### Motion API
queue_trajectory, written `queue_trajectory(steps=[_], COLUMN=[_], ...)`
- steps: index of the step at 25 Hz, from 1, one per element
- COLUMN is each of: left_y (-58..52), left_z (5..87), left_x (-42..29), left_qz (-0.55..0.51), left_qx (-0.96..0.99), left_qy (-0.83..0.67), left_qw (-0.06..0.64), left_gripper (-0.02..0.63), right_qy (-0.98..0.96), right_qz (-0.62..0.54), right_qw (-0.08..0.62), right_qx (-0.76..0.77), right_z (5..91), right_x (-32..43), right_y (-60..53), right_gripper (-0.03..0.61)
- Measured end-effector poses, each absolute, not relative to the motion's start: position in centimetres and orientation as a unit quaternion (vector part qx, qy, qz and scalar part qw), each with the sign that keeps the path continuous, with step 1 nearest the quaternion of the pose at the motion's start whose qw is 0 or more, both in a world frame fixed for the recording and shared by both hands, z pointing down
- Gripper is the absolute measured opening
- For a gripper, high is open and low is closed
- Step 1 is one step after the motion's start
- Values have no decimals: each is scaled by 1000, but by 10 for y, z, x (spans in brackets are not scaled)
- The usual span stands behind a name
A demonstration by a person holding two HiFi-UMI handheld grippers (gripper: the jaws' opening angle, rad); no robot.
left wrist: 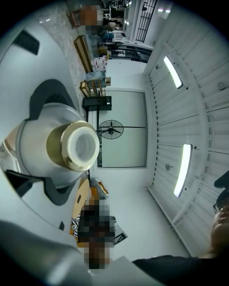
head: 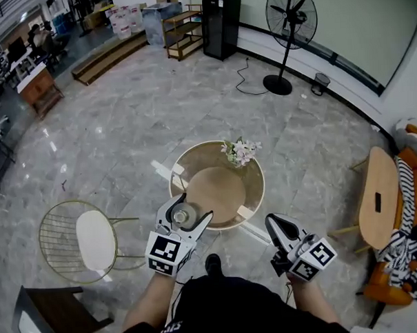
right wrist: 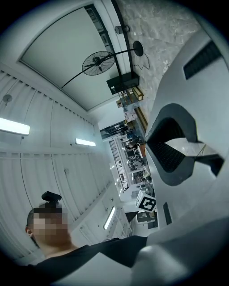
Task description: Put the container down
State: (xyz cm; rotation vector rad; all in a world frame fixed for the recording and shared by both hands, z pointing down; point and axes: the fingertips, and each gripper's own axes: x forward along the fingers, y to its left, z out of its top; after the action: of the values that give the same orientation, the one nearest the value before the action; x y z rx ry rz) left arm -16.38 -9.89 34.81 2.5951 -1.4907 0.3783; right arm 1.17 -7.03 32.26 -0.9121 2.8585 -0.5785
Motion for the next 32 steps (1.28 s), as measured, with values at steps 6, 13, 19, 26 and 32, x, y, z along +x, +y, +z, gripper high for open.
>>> queue_trajectory(steps=[6, 13, 19, 26, 32], left_y=[-143, -172, -193, -239, -291], left_z=[353, 366, 374, 385, 395], left_x=[-198, -213, -199, -169, -134], left_qz=[129, 126, 134, 155, 160], left_qx=[861, 859, 855, 845, 832], left_qy=[-489, -492, -494, -503, -519], left_qw=[63, 74, 82, 97, 112], left_gripper=[347, 347, 347, 347, 347], right_qy=[933, 933, 933, 933, 933], right_qz=[-190, -195, -206, -224, -231], right_qw=[39, 31, 37, 41, 35], right_qx=[-304, -299, -291, -279, -273], right_z=[324, 333, 342, 358, 375], right_x=[-21, -40, -30, 3, 50], right_y=[-120, -152, -181, -237, -295], right_gripper=[15, 15, 15, 15, 15])
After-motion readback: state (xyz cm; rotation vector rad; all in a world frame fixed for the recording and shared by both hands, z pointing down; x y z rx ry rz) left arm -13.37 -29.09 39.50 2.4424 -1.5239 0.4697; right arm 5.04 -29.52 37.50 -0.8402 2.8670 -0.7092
